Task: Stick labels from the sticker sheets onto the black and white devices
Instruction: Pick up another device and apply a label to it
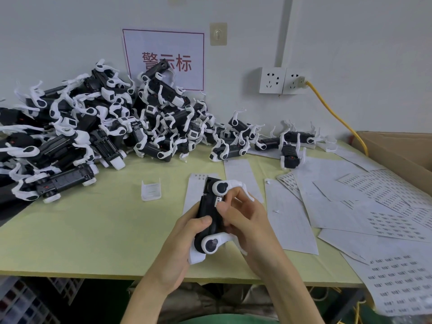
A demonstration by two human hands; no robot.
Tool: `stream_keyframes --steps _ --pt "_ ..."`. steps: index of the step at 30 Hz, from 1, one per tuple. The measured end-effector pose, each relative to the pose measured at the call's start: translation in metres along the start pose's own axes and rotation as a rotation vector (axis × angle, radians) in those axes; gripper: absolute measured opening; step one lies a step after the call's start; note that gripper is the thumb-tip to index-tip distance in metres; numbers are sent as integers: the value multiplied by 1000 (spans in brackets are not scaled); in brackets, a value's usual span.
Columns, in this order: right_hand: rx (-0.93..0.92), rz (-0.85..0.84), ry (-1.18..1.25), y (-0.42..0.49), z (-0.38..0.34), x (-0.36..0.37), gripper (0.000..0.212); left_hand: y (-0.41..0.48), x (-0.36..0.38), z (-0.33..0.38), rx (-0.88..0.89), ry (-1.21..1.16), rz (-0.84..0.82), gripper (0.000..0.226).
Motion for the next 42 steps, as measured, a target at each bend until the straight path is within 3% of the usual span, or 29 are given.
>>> stream_keyframes --steps 2,4,12,17,22,42 --pt "8 76 -84 1 2 -1 52 0 1 -1 -1 20 -13 52" --pt "1 116 -92 1 3 -2 60 0 2 1 -5 42 -4 50" --pt "-17 36 -61 1 4 -5 14 0 1 3 -36 51 -4 54" --pt "-8 40 -47 1 5 -5 27 1 1 3 -43 47 -4 49" --pt "-16 33 -54 0 3 -4 14 1 1 3 -48 11 6 50" --pt "-51 -4 -90 -2 -1 -1 28 0 -1 2 -12 -35 19 47"
Point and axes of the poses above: each hand's wrist, its own y-axis towards the middle knuckle, its own x-axis out of the palm, z = x × y, the point moved 4 cm from there along y, towards the middle knuckle, and after that the axes turned 3 degrees about -x, right-handed, at the moved point
